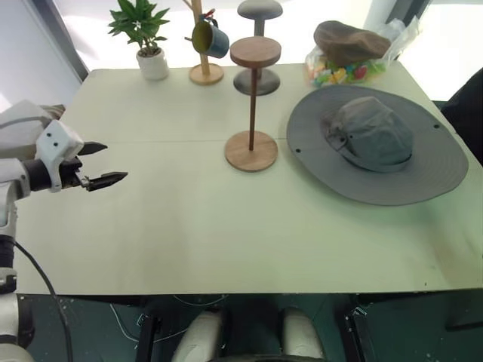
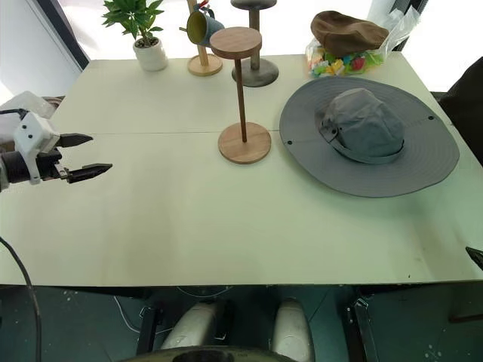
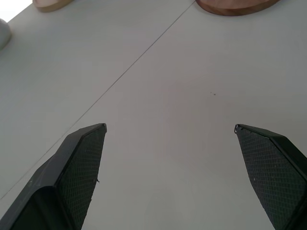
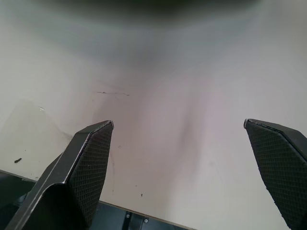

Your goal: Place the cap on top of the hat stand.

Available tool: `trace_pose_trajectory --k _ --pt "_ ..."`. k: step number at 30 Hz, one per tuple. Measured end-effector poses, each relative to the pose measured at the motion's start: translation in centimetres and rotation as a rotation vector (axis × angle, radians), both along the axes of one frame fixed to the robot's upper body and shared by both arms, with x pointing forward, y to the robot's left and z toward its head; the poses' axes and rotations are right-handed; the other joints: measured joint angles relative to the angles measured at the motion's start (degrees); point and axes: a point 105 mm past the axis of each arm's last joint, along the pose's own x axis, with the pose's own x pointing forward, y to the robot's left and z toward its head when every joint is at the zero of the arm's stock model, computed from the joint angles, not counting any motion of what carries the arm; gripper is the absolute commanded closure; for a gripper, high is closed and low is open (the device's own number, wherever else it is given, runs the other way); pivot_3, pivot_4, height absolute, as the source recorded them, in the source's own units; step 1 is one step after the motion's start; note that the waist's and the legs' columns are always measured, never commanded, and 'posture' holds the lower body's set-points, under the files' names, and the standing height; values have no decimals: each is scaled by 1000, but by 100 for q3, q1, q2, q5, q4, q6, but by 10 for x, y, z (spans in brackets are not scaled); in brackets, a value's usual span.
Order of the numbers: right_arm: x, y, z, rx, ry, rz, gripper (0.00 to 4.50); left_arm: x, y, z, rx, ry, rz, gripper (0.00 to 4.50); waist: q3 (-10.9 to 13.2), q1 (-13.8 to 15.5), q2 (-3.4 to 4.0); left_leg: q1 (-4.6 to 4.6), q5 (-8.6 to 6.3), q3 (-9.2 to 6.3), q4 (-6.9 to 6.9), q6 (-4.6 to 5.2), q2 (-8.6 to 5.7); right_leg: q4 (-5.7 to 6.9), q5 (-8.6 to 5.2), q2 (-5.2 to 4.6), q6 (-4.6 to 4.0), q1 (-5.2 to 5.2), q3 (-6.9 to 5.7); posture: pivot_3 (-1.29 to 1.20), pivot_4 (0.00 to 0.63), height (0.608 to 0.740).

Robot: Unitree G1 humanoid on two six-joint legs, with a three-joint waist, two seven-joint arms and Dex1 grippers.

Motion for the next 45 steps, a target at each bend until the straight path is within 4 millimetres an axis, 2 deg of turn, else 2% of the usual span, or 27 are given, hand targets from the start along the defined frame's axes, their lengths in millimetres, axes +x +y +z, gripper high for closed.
trace_pose_trajectory --k 6,10,14,17,19,21,27,29,31,33,38,41,45 --pt "3 2 3 -15 -12 3 0 1 -3 -2 -16 2 -13 26 0 17 0 0 0 0 1 0 0 2 0 0 0 1 0 0 150 740" --pt "5 4 6 -28 -17 15 0 8 -6 4 -42 -24 -3 26 0 26 -1 0 0 0 4 0 0 2 0 0 0 2 0 0 150 740" --pt "6 9 15 -47 2 36 0 15 -23 21 -178 -3 -59 26 0 39 -1 0 0 -1 7 1 -2 5 0 0 1 3 -1 0 150 740" --pt "9 19 32 -99 -14 79 0 16 -46 35 -265 20 -152 26 2 26 -3 0 2 -1 9 -1 -1 7 0 0 1 5 -2 0 150 740" --pt "11 32 43 -163 -17 121 0 9 -68 40 -264 63 -259 26 3 24 -5 -1 4 -1 9 -6 -1 6 -1 0 2 4 -2 0 150 740" --pt "18 57 55 -232 -23 212 0 -4 -96 45 -244 113 -408 26 4 -3 -7 -2 7 0 11 -11 0 6 -1 0 2 4 0 0 150 740" --pt "42 125 82 -382 -119 352 0 -47 -150 52 -175 206 -758 26 10 -4 -18 -2 9 0 15 -14 3 6 0 2 1 7 -1 0 150 740" --pt "47 141 76 -452 -108 370 0 -56 -160 51 -150 220 -827 26 12 25 -21 -3 10 -1 15 -16 5 5 -1 4 1 6 -2 0 150 740" --pt "51 161 58 -519 -68 408 0 -64 -172 48 -142 240 -898 26 14 69 -24 -9 11 -1 22 -17 2 5 -1 2 1 6 -4 0 150 740" --pt "55 170 48 -569 -68 399 0 -67 -179 46 -148 247 -930 26 14 54 -33 -10 11 -1 29 -16 -1 5 0 0 1 9 -4 0 150 740" --pt "79 172 15 -660 -142 250 0 -64 -197 34 -111 235 -966 26 16 38 -49 -9 13 1 27 -20 -2 7 1 0 -1 5 0 0 150 740" --pt "87 171 -10 -707 -124 208 0 -60 -204 27 -93 227 -960 26 16 36 -48 -13 13 2 24 -20 -1 6 1 1 -1 -1 0 0 150 740" --pt "102 167 -30 -796 -125 180 0 -57 -216 33 -128 196 -977 26 17 34 -50 -11 14 1 26 -21 -2 7 1 2 -1 2 -1 0 150 740"
